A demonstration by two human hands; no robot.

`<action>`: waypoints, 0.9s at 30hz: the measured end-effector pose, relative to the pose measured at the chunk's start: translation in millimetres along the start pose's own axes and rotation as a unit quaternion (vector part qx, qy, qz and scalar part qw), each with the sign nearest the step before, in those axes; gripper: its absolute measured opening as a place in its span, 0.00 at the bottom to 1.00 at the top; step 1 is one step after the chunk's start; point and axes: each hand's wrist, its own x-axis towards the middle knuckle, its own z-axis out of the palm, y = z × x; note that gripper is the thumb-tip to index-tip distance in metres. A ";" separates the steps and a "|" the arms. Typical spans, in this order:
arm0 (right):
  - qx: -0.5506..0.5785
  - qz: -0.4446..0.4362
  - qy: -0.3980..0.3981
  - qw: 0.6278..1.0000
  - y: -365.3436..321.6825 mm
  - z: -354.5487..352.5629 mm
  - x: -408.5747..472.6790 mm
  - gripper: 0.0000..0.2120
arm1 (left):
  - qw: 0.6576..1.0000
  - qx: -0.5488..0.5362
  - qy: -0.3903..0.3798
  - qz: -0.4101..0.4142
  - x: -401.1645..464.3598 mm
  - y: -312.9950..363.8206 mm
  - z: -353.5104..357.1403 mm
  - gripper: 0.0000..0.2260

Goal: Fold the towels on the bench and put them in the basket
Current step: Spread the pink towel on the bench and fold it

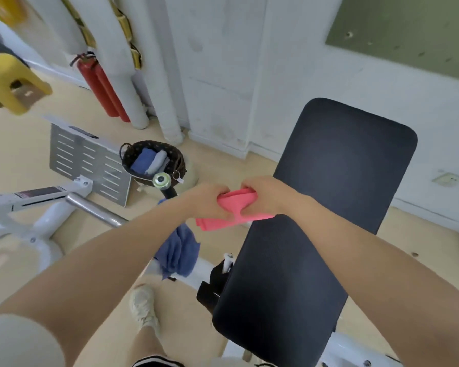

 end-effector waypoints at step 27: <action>0.607 0.148 0.089 0.776 -242.9 22.2 291.4 0.13 | 0.775 -0.600 0.147 -0.130 -2.6 -284.3 -227.8 0.07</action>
